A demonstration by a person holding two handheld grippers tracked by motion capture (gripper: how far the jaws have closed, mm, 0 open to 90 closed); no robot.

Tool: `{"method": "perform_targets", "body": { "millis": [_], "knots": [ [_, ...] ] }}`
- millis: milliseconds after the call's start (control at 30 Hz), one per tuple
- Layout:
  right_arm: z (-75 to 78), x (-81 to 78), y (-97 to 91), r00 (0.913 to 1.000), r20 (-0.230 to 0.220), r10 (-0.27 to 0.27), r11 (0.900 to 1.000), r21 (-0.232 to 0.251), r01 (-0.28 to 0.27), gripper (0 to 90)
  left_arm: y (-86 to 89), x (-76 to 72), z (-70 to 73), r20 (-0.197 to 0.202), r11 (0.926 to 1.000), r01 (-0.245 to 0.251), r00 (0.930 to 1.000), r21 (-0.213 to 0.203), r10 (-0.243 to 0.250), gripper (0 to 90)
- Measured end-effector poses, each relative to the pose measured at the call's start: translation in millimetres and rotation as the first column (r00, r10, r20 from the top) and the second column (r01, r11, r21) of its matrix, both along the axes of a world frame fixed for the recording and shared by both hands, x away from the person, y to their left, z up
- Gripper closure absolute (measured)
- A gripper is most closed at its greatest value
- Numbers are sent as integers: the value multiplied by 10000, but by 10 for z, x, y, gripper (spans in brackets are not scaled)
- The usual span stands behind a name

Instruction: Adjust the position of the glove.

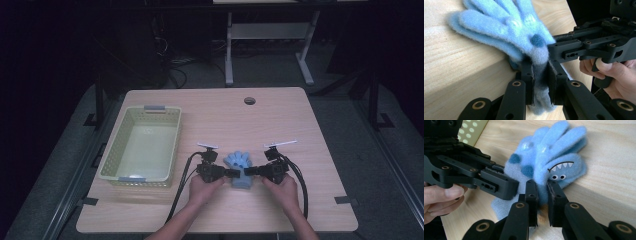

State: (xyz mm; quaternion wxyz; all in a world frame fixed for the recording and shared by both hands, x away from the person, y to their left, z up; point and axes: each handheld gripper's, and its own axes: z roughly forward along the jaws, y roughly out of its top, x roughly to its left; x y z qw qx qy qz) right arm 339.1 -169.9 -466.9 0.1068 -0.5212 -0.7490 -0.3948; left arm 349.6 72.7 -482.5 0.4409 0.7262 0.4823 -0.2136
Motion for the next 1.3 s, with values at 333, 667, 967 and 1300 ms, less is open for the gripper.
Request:
{"method": "perform_targets", "body": {
  "millis": [333, 667, 967, 1300],
  "knots": [
    [59, -18, 21, 10000, 74, 18, 9997, 237, -19, 807, 42, -15, 73, 163, 10000, -81, 9998, 4, 81, 771],
    [149, -9, 68, 9994, 323, 158, 9995, 269, -167, 809, 95, -20, 150, 336, 9999, -114, 9994, -35, 115, 771],
    [262, -14, 89, 9988, 447, 222, 9992, 328, -237, 809, 126, -31, 271, 575, 9998, -167, 9982, -89, 172, 772],
    [403, 30, 148, 9970, 685, 363, 9984, 398, -391, 809, 176, -44, 400, 1027, 9994, -348, 9941, -26, 349, 772]
  ]
}}
